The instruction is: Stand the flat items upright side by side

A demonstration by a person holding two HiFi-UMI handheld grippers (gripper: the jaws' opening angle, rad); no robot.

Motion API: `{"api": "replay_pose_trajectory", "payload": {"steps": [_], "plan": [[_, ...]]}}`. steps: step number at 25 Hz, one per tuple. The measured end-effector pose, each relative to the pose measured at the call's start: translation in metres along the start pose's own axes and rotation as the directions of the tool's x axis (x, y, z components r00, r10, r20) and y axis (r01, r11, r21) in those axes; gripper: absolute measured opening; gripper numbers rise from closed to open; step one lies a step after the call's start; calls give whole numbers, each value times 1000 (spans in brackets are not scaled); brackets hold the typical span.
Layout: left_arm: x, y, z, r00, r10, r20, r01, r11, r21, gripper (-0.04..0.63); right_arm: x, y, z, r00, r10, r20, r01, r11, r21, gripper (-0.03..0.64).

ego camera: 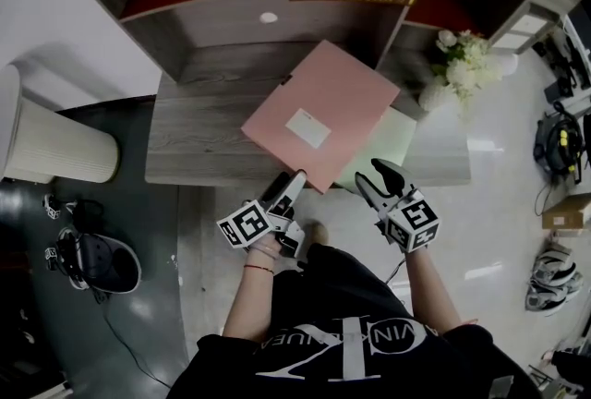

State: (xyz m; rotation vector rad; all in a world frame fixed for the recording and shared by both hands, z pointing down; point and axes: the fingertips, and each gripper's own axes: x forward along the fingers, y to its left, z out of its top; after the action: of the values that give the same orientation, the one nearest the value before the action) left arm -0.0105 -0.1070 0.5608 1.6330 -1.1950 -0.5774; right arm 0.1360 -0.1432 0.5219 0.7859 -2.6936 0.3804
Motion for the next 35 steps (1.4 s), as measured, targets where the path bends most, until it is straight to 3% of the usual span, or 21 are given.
{"api": "replay_pose_trajectory", "payload": {"steps": [9, 19, 23, 26, 30, 35], "plan": [[29, -4, -15, 998, -62, 8, 62, 991, -120, 371, 10, -8, -5, 999, 26, -24, -27, 999, -18, 199], [37, -2, -15, 1000, -21, -19, 17, 985, -170, 339, 14, -15, -3, 999, 22, -30, -24, 998, -51, 209], [31, -6, -5, 1000, -11, -16, 8, 984, -176, 333, 18, -16, 3, 999, 14, -35, -18, 992, -125, 238], [25, -10, 6, 1000, -11, -8, 10, 983, -185, 330, 21, -18, 7, 999, -1, -46, -9, 979, -201, 311], [15, -16, 19, 1000, -26, 8, 27, 973, -230, 321, 26, -21, 16, 997, -57, -54, 33, 929, -369, 399], [-1, -20, 36, 998, -47, 53, 61, 955, -292, 311, 38, -10, 14, 993, -47, -112, -32, 788, -615, 457]]}}
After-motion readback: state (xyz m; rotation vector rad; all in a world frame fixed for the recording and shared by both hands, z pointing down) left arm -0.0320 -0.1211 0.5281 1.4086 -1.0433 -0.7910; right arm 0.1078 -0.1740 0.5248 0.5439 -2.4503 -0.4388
